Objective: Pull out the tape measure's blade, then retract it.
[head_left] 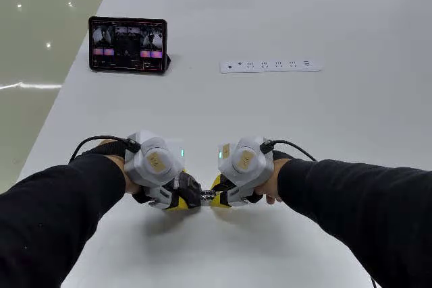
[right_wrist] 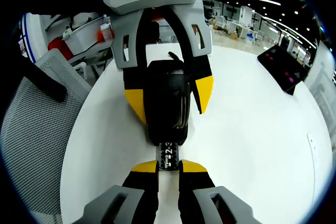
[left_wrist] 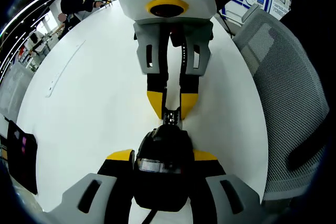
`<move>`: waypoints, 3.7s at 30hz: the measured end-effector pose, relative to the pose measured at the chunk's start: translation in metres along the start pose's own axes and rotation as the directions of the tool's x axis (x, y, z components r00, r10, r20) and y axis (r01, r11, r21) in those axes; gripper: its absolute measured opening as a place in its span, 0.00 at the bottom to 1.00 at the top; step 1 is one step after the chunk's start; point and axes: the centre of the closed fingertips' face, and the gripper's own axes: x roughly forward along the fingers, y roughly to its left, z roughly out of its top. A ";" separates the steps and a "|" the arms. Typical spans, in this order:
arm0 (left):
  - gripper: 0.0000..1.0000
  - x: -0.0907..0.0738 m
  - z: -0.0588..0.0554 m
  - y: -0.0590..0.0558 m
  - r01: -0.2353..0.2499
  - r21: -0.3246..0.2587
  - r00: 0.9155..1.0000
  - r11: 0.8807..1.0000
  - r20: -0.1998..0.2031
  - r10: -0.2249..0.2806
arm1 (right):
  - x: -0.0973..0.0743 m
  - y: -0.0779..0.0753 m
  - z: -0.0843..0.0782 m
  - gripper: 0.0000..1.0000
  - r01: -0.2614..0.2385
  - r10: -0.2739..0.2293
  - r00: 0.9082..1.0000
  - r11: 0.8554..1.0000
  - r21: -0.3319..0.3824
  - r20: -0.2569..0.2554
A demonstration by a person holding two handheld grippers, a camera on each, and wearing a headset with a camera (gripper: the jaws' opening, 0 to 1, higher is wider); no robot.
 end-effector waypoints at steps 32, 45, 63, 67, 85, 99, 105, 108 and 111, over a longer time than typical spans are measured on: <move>0.36 0.000 -0.001 0.001 -0.011 -0.011 1.000 1.000 -0.004 0.011 | -0.008 -0.002 -0.010 0.10 0.018 -0.017 1.000 1.000 0.020 -0.022; 0.36 0.000 -0.001 0.001 -0.014 -0.014 1.000 1.000 -0.008 0.014 | -0.015 -0.002 -0.016 0.10 0.019 -0.018 0.999 0.999 0.031 -0.031; 0.36 0.000 -0.001 0.001 -0.014 -0.021 1.000 1.000 -0.007 0.014 | -0.022 -0.002 -0.027 0.10 0.023 -0.021 0.999 0.999 0.027 -0.044; 0.36 0.000 -0.001 0.001 -0.016 -0.018 1.000 1.000 -0.006 0.015 | -0.024 -0.002 -0.029 0.10 0.023 -0.021 0.999 0.999 0.033 -0.047; 0.36 0.001 0.000 0.002 -0.021 -0.021 1.000 1.000 -0.002 0.021 | -0.033 -0.004 -0.042 0.10 0.032 -0.029 0.998 0.997 0.065 -0.047; 0.36 0.001 0.000 0.002 -0.022 -0.024 1.000 0.999 -0.003 0.022 | -0.039 -0.003 -0.049 0.10 0.028 -0.023 0.998 0.997 0.077 -0.054; 0.36 0.001 0.000 0.002 -0.022 -0.023 1.000 0.999 -0.004 0.022 | -0.041 -0.003 -0.051 0.10 0.025 -0.021 0.998 0.997 0.079 -0.055; 0.36 0.001 0.000 0.002 -0.022 -0.022 1.000 1.000 -0.004 0.022 | -0.042 -0.002 -0.052 0.10 0.025 -0.021 0.998 0.996 0.086 -0.053; 0.36 0.001 0.000 0.002 -0.021 -0.020 1.000 1.000 -0.004 0.021 | -0.044 -0.001 -0.053 0.10 0.024 -0.019 0.999 0.996 0.091 -0.050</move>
